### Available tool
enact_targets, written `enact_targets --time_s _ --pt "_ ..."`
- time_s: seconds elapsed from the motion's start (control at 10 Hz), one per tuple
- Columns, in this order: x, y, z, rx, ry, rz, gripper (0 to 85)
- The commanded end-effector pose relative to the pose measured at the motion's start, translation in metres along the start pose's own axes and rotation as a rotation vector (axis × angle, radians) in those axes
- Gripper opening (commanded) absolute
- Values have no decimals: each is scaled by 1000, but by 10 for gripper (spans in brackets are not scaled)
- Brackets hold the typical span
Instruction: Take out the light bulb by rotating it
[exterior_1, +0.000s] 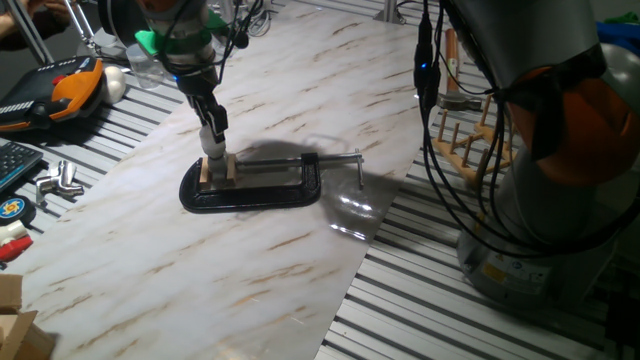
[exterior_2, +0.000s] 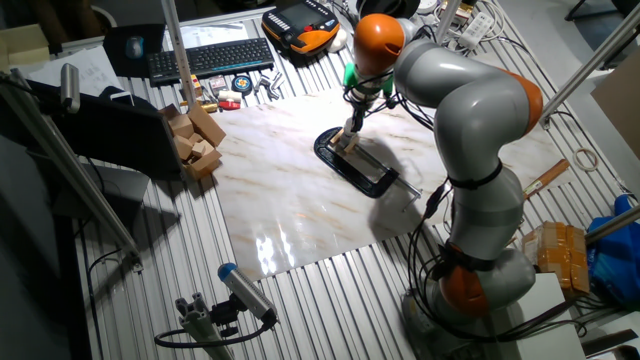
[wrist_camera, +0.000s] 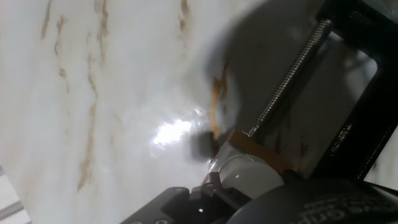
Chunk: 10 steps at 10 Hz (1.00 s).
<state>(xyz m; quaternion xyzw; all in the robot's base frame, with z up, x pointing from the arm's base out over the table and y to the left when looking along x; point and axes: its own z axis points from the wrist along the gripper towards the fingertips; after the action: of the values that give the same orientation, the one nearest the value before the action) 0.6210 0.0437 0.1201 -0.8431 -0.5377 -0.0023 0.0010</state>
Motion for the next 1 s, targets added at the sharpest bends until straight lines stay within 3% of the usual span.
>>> enact_targets --time_s 0.0,0.4,0.9 --pt "0 0 0 -2 1 -14 0" --pt "0 0 0 -31 -2 -108 0" --pt "0 0 0 -34 -2 -180 0"
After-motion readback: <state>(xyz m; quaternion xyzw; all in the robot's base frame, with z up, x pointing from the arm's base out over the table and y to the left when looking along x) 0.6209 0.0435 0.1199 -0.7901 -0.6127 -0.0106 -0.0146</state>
